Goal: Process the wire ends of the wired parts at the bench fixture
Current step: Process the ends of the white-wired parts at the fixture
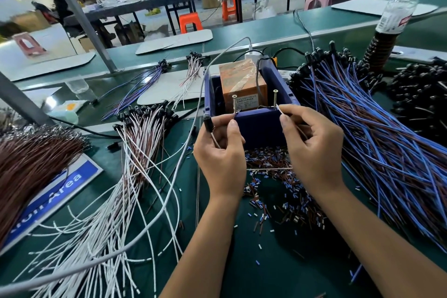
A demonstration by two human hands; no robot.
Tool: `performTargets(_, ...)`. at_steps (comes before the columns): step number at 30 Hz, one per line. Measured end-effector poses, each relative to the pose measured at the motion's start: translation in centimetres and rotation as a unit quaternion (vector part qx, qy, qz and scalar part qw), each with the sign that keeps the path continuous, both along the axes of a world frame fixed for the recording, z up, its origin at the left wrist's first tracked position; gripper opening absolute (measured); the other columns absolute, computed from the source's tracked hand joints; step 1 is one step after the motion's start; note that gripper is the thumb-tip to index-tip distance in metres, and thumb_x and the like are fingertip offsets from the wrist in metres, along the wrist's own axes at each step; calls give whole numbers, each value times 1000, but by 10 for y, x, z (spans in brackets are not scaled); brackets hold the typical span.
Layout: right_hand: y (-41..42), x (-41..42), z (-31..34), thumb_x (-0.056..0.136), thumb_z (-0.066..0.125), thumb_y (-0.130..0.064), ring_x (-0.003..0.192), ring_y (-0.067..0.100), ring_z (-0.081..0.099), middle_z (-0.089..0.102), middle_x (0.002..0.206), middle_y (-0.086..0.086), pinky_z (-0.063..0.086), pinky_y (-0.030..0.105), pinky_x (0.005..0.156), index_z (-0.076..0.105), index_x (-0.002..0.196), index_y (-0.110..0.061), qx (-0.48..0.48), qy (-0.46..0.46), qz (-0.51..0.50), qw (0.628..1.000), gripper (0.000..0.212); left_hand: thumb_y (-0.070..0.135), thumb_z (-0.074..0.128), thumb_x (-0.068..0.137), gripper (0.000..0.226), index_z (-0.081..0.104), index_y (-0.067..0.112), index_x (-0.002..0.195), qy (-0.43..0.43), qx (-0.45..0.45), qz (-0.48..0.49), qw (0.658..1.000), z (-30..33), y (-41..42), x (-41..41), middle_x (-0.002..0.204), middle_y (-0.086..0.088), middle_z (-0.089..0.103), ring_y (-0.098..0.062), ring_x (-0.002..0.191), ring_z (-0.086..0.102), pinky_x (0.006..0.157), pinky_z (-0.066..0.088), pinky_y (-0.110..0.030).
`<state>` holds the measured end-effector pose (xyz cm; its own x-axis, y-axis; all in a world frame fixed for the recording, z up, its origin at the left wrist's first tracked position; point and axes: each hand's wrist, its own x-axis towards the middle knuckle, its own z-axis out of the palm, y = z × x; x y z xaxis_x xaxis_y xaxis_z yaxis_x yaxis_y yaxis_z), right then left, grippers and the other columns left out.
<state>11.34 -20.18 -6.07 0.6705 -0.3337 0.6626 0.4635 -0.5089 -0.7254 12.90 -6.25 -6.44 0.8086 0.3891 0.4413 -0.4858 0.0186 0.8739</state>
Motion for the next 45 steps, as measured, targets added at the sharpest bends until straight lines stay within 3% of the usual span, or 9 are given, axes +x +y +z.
performTargets(6, 0, 0, 0, 104, 61, -11, 93, 8, 72, 75, 101, -4, 58, 24, 81, 76, 116, -9, 6, 2, 10, 1000, 19, 9, 65, 98, 7, 71, 11, 99, 4, 2, 24, 1000, 1, -3, 2, 71, -1, 67, -10, 64, 65, 67, 51, -17)
performTargets(15, -1, -1, -1, 106, 58, -12, 81, 8, 68, 68, 90, -15, 48, 13, 71, 75, 120, -11, 3, 18, 30, 999, 22, 8, 64, 98, 9, 72, 12, 97, 5, -1, 14, 1000, 2, -2, 2, 69, -2, 66, -11, 64, 63, 67, 50, -18)
performTargets(22, -3, 0, -2, 107, 58, -12, 79, 9, 66, 68, 88, -13, 50, 17, 72, 74, 122, -13, 4, 24, 36, 999, 22, 7, 64, 98, 11, 73, 12, 96, 6, -5, 6, 1000, 4, -2, 1, 68, 2, 65, -9, 63, 62, 67, 49, -17)
performTargets(37, -7, 0, -3, 108, 56, -14, 63, -1, 55, 67, 85, -5, 40, 9, 61, 74, 122, -13, 32, 27, 49, 998, 23, 2, 64, 97, 11, 74, 7, 96, -27, 3, -1, 1000, 8, -2, -5, 70, -5, 66, -12, 63, 61, 68, 51, -20)
performTargets(41, -8, -4, -3, 108, 57, -14, 65, 1, 58, 68, 85, -6, 40, 9, 60, 75, 120, -16, 28, 25, 54, 998, 22, 7, 63, 98, 12, 74, 12, 95, 4, -21, -28, 999, 11, -1, -11, 66, 2, 64, -10, 59, 58, 65, 49, -23)
performTargets(45, -8, -11, -2, 106, 60, -11, 60, 4, 59, 69, 80, -6, 42, 12, 56, 75, 115, -20, 57, 24, 79, 995, 20, 10, 59, 101, 17, 76, 12, 96, 49, -30, -62, 996, 30, 5, -13, 66, -2, 65, -11, 53, 48, 60, 40, -31)
